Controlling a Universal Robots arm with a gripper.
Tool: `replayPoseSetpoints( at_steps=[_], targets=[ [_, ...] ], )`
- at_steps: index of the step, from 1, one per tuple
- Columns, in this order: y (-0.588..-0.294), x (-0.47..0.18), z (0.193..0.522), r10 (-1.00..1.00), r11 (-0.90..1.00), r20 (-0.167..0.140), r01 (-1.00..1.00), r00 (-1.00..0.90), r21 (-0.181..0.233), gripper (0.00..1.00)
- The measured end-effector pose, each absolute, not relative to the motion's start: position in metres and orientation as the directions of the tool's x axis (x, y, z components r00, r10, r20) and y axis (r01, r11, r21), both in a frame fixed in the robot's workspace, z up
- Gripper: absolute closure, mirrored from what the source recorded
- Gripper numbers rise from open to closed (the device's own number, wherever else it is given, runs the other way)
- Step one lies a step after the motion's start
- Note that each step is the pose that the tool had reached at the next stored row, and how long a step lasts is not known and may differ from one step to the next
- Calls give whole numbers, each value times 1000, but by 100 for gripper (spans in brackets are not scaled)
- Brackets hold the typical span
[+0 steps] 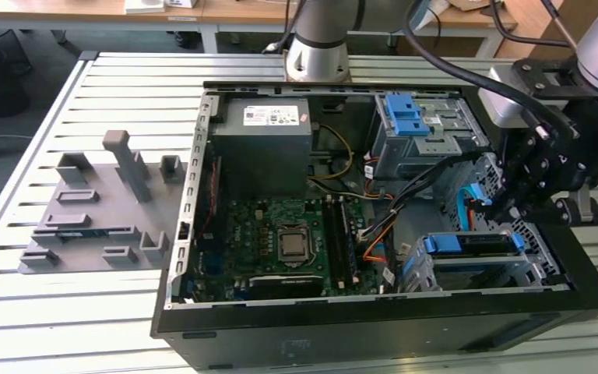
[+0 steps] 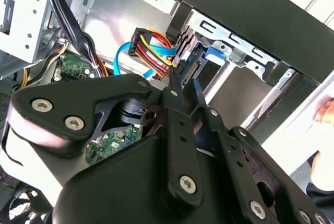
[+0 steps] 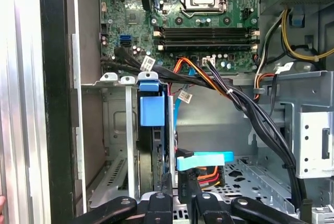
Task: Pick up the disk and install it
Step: 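Insert the first disk wire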
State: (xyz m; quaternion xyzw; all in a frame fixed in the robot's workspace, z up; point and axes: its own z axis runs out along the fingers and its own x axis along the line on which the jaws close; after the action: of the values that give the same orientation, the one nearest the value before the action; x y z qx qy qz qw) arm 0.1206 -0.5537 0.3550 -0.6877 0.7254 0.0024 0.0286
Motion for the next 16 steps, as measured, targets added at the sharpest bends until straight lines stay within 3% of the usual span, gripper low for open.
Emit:
replayPoseSetpoints(
  at_steps=[16],
  targets=[
    [-549,118,350,-997,57,-47,-997,-55,-43,75]
  ],
)
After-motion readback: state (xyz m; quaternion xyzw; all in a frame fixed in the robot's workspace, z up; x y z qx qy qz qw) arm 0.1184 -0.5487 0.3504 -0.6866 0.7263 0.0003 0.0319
